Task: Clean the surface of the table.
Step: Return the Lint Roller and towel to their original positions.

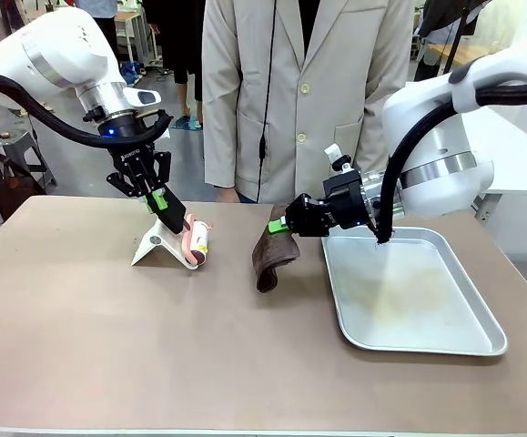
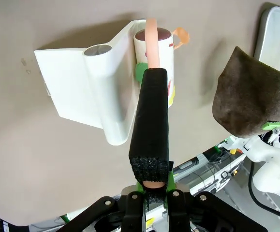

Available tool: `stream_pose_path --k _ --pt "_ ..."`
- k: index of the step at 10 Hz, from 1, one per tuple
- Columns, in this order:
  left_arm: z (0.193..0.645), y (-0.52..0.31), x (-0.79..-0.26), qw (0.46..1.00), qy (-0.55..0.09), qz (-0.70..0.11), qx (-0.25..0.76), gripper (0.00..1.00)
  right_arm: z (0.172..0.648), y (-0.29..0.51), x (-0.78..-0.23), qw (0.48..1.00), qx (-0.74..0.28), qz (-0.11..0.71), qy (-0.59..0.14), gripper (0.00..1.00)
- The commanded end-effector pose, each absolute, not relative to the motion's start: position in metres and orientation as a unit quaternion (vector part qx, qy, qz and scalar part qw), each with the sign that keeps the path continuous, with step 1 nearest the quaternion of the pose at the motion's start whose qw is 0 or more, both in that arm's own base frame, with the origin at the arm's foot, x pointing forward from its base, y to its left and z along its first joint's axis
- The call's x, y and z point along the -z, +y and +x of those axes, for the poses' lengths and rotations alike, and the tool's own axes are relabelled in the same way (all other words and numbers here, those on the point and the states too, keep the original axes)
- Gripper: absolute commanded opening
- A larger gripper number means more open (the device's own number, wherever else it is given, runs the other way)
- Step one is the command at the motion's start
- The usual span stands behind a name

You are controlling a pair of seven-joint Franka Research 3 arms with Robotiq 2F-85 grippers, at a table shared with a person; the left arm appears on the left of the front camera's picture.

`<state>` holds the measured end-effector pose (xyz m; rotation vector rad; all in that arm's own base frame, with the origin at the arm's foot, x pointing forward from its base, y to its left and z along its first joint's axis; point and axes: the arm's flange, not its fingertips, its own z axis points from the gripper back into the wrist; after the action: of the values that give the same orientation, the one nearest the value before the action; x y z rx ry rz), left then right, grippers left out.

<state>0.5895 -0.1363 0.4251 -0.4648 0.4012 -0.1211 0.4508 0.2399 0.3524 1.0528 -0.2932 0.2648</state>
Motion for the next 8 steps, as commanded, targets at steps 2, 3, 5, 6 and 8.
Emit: stream_pose_path --k 2,3,5,6,8 --pt "0.5963 -0.1385 -0.4276 0.953 0.206 -0.217 0.057 0.16 0.4461 0.2371 -0.3516 0.836 -0.125 0.512 -0.154 0.07" --pt "0.5962 -0.139 -0.4284 0.953 0.201 -0.218 0.058 0.16 0.4464 0.2374 -0.3514 0.836 -0.126 0.512 -0.152 0.07" --pt "0.5962 -0.1397 -0.4278 0.954 0.201 -0.217 0.057 0.16 0.4462 0.2373 -0.3514 0.836 -0.126 0.512 -0.152 0.07" --pt "0.5963 -0.1396 -0.4274 0.954 0.2 -0.215 0.056 0.16 0.4464 0.2373 -0.3512 0.836 -0.125 0.512 -0.152 0.07" --pt "0.5969 -0.1359 -0.4268 0.955 0.196 -0.218 0.051 0.16 0.4465 0.2379 -0.3515 0.836 -0.126 0.512 -0.151 0.07"
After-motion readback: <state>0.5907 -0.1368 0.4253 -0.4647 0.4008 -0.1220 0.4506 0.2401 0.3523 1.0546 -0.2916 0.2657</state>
